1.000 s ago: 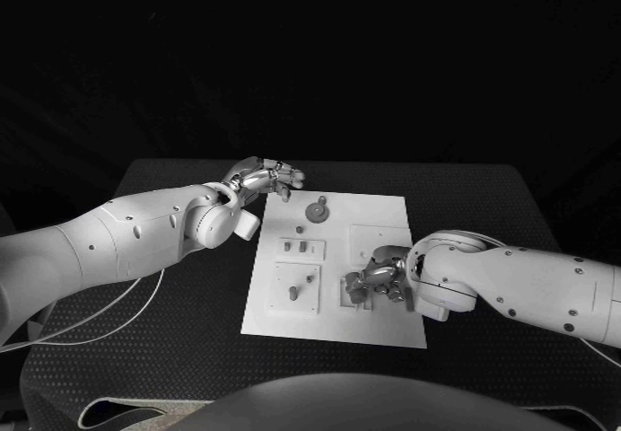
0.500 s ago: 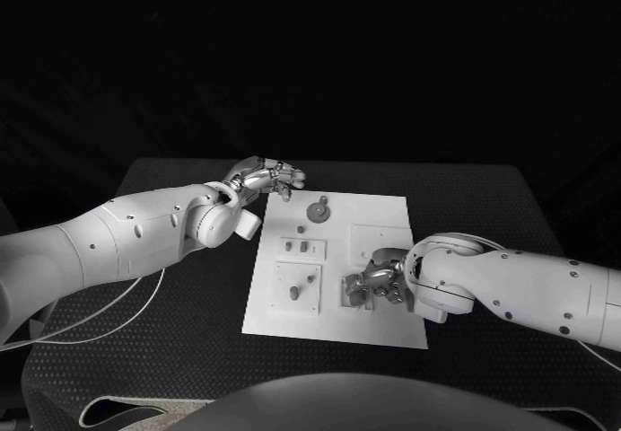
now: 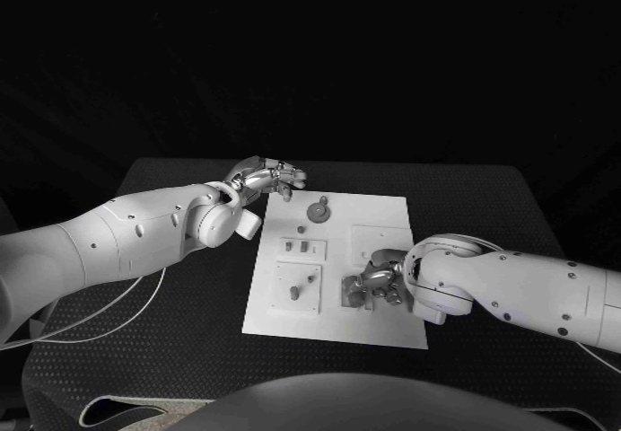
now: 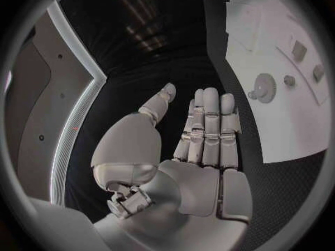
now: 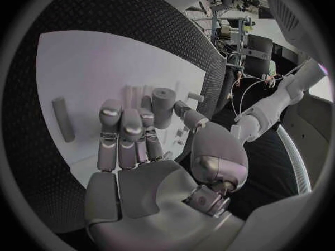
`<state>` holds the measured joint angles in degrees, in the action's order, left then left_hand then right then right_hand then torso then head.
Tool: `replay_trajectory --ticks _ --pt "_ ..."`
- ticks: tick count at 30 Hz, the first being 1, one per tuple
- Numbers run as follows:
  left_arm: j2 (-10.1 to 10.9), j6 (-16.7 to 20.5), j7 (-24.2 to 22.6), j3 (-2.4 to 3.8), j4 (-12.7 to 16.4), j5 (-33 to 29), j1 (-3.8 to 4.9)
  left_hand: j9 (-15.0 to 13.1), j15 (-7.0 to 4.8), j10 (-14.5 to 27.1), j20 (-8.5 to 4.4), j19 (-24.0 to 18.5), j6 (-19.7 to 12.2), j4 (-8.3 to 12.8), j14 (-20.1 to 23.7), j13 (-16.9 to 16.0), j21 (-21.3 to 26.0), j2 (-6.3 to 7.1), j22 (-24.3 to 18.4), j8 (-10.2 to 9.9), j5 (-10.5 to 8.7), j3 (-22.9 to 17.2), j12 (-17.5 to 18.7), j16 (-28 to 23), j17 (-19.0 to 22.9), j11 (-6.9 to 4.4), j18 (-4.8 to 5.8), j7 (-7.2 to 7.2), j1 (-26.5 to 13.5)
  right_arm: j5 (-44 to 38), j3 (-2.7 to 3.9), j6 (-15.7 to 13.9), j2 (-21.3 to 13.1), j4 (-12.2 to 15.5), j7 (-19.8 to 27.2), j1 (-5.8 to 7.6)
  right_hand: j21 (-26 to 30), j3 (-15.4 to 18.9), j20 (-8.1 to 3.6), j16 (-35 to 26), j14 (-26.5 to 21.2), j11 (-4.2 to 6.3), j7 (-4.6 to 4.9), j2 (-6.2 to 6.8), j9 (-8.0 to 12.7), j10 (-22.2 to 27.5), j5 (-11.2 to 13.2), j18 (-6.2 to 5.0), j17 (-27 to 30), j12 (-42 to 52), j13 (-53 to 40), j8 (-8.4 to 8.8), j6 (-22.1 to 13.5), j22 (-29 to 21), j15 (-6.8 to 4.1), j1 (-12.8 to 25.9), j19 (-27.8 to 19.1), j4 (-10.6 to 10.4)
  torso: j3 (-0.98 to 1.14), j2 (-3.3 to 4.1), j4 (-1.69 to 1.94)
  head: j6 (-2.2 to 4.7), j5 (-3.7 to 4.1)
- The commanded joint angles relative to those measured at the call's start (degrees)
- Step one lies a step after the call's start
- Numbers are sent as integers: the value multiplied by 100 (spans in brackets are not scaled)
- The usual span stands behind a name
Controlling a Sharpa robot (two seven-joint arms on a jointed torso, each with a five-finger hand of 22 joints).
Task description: Assemble the parts on the task board
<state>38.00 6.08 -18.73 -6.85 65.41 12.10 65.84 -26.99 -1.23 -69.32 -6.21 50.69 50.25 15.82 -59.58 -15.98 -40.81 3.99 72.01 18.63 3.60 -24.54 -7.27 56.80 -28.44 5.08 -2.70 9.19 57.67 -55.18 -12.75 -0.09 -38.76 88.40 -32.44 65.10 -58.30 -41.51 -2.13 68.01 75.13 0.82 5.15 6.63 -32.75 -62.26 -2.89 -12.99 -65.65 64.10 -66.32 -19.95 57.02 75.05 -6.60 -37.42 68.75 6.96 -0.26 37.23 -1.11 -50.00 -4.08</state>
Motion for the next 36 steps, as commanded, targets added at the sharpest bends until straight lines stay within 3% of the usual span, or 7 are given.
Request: replay_trajectory --ticks 1,12,15,19,24,29,36 --pt "-8 -80 -28 3 13 -34 9 5 32 33 -34 15 -30 -20 26 7 30 15 10 -31 -23 -23 -18 -21 -8 11 -81 17 -62 -26 -3 51 20 -11 59 -16 -15 4 6 -35 1 21 11 3 -5 -12 11 -201 -8 -20 -8 35 52 38 -38 70 -30 -27 2 2 2 0 -3" --pt "-9 -81 -23 3 14 -34 9 7 32 35 -33 16 -36 -25 26 7 33 14 12 -33 -23 -23 -19 -22 -9 11 -81 20 -70 -29 -3 -18 24 -27 78 -17 -30 329 7 -51 -4 4 30 342 -10 13 11 -201 -15 -61 -23 77 2 33 -24 363 -42 4 2 -1 -4 0 -9" --pt "-8 -80 -22 3 12 -34 9 8 33 36 -33 16 -41 -27 26 7 34 14 13 -36 -23 -23 -19 -23 -10 12 -81 22 -73 -29 -3 -35 18 -32 89 -17 -27 661 -14 -61 -18 4 31 314 -25 36 10 -201 -23 -82 -36 92 -26 29 -25 506 -76 125 4 1 -1 0 0" --pt "-9 -81 -22 3 10 -34 9 9 33 37 -33 16 -46 -28 26 7 35 15 15 -38 -24 -23 -19 -23 -10 12 -82 24 -76 -28 -3 -13 10 -25 116 -17 -13 1145 -64 -76 -38 14 22 115 -51 64 3 -201 -38 -106 -62 110 -44 19 -36 638 -135 492 5 2 -1 0 1" --pt "-7 -79 -17 3 7 -34 9 9 33 38 -33 16 -51 -29 27 8 37 17 16 -40 -24 -23 -20 -24 -11 12 -82 25 -79 -28 -4 39 -21 -8 190 -17 -5 1276 -84 -87 -39 16 20 103 -56 65 9 -201 -43 -122 -72 126 -46 6 -38 662 -145 657 9 1 -2 0 2" --pt "-4 -84 -10 3 9 -34 9 10 33 38 -33 16 -54 -29 27 8 38 18 17 -41 -24 -24 -20 -25 -12 12 -82 26 -80 -50 -4 169 -80 38 300 -24 -11 1232 -104 -96 -31 14 23 226 -66 59 7 -201 -49 -130 -89 142 -48 -5 -37 297 -133 946 9 1 -4 0 11" --pt "2 -85 -3 3 8 -34 9 11 33 40 -33 17 -58 -30 27 8 39 18 18 -43 -24 -25 -20 -25 -13 12 -83 28 -81 -58 -4 269 -177 86 414 -43 0 1566 -76 -112 -48 1 37 370 -94 83 6 -201 -73 -150 -123 175 -74 -22 -24 -329 -177 975 13 4 -4 0 5"
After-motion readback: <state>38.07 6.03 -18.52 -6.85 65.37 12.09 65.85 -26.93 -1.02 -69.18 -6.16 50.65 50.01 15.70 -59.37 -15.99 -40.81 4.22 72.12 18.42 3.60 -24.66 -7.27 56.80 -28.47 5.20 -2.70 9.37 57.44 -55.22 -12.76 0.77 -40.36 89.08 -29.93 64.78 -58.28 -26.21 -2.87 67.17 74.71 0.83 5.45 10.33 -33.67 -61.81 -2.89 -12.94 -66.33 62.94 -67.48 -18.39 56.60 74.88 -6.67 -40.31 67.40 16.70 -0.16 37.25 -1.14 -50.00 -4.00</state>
